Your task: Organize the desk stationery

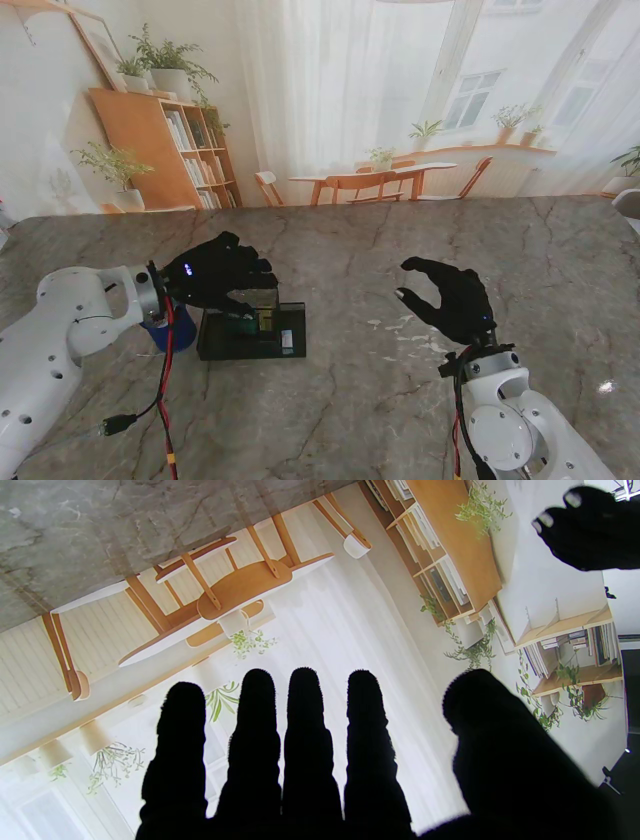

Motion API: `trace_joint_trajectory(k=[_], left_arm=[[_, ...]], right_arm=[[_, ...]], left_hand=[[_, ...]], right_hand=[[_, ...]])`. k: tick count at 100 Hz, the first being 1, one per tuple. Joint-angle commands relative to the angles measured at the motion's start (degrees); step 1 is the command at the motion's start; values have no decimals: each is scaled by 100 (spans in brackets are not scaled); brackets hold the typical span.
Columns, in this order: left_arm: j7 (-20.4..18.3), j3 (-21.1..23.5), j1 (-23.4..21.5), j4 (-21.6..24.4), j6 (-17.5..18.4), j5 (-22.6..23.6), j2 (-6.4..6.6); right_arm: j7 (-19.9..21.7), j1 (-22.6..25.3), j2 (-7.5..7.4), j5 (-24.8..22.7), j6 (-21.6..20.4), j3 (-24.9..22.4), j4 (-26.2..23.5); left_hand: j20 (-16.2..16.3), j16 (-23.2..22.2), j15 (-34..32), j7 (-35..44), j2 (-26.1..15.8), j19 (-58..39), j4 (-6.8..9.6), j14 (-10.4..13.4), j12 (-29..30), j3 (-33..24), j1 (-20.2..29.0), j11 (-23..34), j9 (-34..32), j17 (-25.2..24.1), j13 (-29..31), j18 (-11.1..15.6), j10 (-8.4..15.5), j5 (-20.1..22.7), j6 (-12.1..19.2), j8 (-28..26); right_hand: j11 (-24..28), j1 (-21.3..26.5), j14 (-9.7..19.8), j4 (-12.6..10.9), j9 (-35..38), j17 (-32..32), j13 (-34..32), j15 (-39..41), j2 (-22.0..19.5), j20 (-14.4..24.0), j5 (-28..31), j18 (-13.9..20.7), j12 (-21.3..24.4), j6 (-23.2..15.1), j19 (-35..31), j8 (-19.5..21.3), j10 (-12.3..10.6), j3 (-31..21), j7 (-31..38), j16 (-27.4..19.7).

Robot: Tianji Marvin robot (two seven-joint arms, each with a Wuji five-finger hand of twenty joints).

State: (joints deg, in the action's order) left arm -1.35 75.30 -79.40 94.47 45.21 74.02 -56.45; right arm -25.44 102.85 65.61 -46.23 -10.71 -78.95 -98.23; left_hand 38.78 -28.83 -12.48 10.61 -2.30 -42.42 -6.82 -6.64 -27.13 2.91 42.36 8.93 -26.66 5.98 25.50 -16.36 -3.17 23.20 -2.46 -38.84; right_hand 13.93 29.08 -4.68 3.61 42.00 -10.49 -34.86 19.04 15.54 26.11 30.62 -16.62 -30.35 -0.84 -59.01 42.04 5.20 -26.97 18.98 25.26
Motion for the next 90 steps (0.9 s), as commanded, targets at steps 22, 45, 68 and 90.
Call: trace_joint_trajectory(k=[22, 45, 68, 90], left_arm=[[199, 455, -979, 1067, -1330, -543, -230], [356, 536, -1825, 1817, -2784, -1829, -497], [979, 467, -2566, 2112, -3580, -2759, -717], [1775, 554, -3249, 2086, -4029, -3391, -927]], right_arm=[[59, 10, 11, 6, 30, 11, 0], [46, -5, 19, 36, 53, 43, 11], [105, -129, 40, 205, 142, 100, 93], [169, -357, 65, 384, 267, 198, 198]], left_hand=[[-51, 141, 225, -340, -775, 225, 311, -45, 162, -5, 105, -234, 106, -139, -195, -264, -166, -436, -253, 92], [-244, 574, 491, -491, -810, 664, 308, -159, 521, 18, 112, -427, 203, -159, -369, -420, -214, -563, -244, 386], [-285, 692, 528, -474, -700, 788, 332, -217, 608, -1, 145, -438, 196, -181, -452, -482, -244, -470, -232, 465], [-214, 720, 490, -416, -559, 744, 325, -303, 620, 2, 167, -388, 22, -112, -379, -533, -297, -308, -252, 504]], right_hand=[[0, -36, 28, -182, 15, 50, -11, -56, -152, 93, 36, -13, -104, 5, 3, 112, -1, 171, -6, 49], [-15, -7, 44, -183, -31, 31, 4, -49, -146, 90, -71, 0, -96, -4, -12, 94, -24, 177, -59, 46], [-40, -5, 45, -182, -75, 36, 18, -58, -136, 79, -135, 18, -78, -36, -9, 75, -30, 190, -100, 36], [-72, -14, 41, -182, -106, 32, 21, -86, -139, 72, -184, 3, -57, -38, -10, 42, -31, 193, -150, 24]])
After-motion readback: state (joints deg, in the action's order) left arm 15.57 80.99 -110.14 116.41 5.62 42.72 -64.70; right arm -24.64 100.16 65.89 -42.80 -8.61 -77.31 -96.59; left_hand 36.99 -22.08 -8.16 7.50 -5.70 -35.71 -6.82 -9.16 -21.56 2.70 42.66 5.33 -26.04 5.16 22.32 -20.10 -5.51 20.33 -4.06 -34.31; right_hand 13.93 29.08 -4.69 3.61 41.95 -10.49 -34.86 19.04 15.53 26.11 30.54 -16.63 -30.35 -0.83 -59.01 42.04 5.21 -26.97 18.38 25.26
